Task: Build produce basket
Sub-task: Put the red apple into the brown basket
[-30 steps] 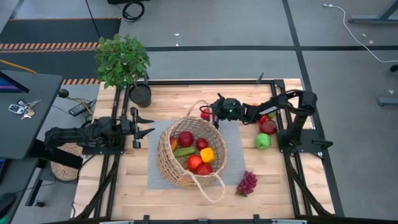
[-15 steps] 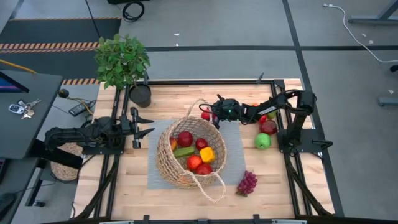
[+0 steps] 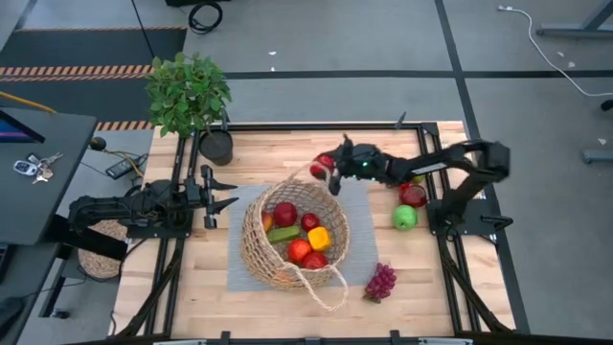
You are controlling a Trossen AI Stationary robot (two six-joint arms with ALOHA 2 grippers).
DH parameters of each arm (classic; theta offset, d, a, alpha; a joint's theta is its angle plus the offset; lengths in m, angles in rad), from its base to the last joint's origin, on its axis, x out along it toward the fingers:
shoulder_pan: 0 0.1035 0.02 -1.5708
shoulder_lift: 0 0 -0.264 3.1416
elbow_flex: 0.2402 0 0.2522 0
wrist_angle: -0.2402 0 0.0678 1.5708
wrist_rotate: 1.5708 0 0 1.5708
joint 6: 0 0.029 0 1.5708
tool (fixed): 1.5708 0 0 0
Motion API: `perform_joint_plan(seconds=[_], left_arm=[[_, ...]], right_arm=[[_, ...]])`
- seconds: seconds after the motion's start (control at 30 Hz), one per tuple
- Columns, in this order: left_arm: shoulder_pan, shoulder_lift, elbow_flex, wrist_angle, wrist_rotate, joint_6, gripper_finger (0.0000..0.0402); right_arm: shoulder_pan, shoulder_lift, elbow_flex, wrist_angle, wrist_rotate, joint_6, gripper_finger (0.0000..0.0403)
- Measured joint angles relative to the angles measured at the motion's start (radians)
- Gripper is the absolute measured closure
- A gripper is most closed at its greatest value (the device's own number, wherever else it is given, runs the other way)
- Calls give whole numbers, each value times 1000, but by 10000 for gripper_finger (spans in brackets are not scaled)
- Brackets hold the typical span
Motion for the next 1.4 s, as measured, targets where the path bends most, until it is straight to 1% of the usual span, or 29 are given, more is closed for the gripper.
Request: perform_joint_plan(seconds=[0.1,0.33,0.43,0.53,0.67,0.8,0.9,1.03,1.2,1.4], left_arm=[[0,0,0,0,0,0,241],[0,0,0,0,0,0,241],[0,0,0,0,0,0,241],[0,0,0,0,0,0,241],[0,0,0,0,0,0,241],[0,0,0,0,0,0,241],[0,0,0,0,0,0,241],[0,0,0,0,0,0,241],[0,0,0,0,0,0,241],[0,0,0,0,0,0,241]], right_arm=[[4,-120,-1,-40,30,4,62],[71,-364,0,-75,26,10,61],[121,-436,0,-53,-13,14,60],[183,-471,0,-1,-70,21,60],[278,-477,0,83,-79,11,60],[356,-477,0,154,-47,-27,60],[400,-477,0,199,-20,-45,60],[441,-477,0,213,-16,-39,59],[507,-454,0,229,50,-41,59],[573,-371,0,323,129,-71,59]])
